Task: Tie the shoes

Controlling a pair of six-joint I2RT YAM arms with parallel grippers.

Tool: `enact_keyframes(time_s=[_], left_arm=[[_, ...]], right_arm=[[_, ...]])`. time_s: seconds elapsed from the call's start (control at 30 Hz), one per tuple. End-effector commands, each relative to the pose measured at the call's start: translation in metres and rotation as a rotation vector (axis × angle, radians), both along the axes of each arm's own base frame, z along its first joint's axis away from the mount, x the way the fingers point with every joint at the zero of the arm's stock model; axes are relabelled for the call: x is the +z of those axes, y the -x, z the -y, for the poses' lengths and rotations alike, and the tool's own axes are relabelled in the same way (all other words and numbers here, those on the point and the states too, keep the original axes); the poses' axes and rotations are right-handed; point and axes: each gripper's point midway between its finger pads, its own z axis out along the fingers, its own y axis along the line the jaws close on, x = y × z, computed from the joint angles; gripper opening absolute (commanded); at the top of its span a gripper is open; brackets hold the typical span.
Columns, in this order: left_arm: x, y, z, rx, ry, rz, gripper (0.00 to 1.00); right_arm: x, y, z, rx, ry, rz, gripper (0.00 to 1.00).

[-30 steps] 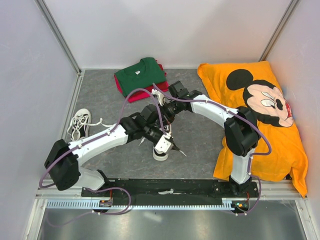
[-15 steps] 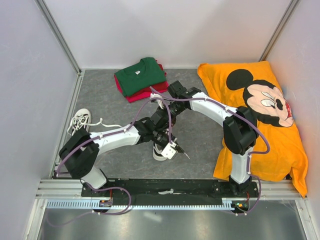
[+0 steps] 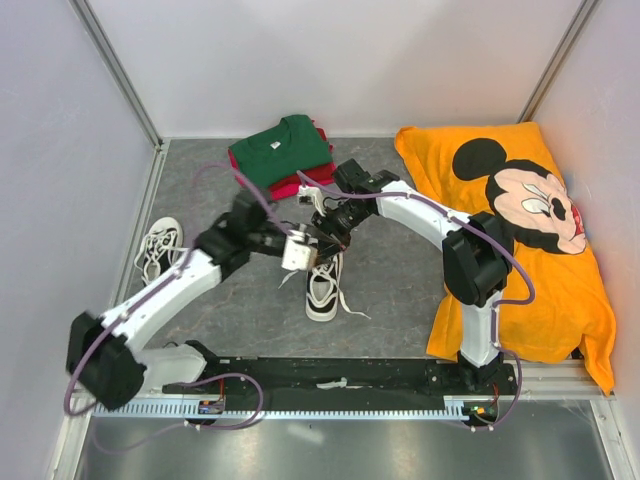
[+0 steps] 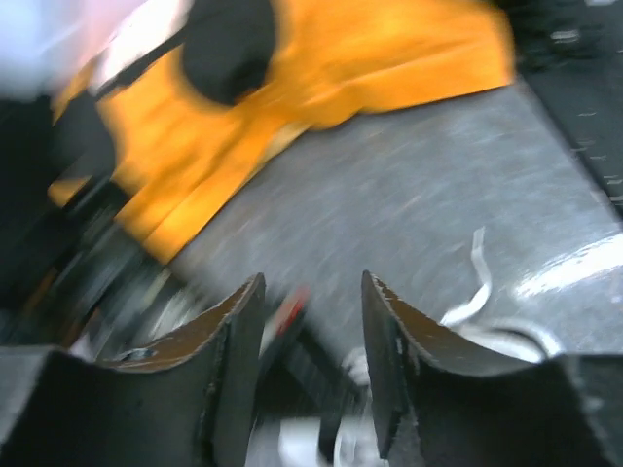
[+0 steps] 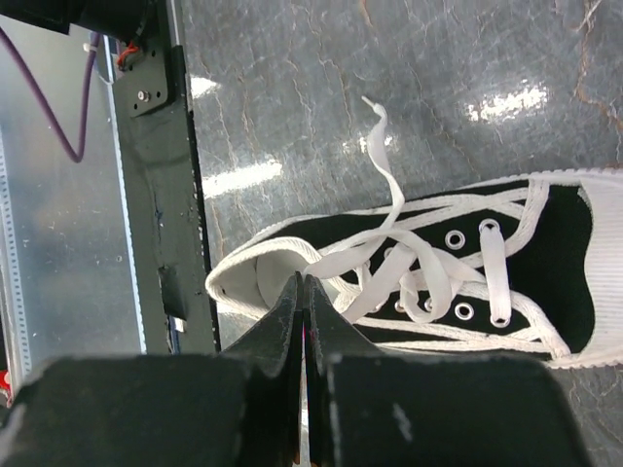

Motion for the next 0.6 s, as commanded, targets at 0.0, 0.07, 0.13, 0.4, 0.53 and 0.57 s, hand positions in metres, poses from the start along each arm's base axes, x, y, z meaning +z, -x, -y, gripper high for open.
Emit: enact_keyframes(time_s=[0.0,0.07,0.13,0.4,0.53,0.57], left_arm=[[0.005,-0.027,-0.056,0.279,0.045,-0.19,0.5],[-0.008,-0.037,-0.074,0.379,0.059,-0.264,0.49],[-0.017,-0.045,-0.092,0.455,0.065,-0.314,0.49],[-0.054,-0.039,-0.101,0.472,0.068,-0.444,0.38],[-0.07,-0.035,-0.097,0.43,0.061,-0.476,0.41],[-0.072,-0.036,-0.096,0.427,0.061,-0.479,0.44]], right_arm=[[0.019,-0.007,-0.015,0.0,-0.078,0.008,0.01],[0.02,-0.006,-0.019,-0.004,-0.081,0.006,0.01],[0.021,-0.007,-0.024,-0.019,-0.081,0.007,0.01],[0.018,-0.01,-0.04,-0.068,-0.088,-0.031,0.01],[0.022,-0.013,-0.045,-0.094,-0.106,-0.04,0.01],[0.023,-0.012,-0.046,-0.097,-0.107,-0.048,0.02]])
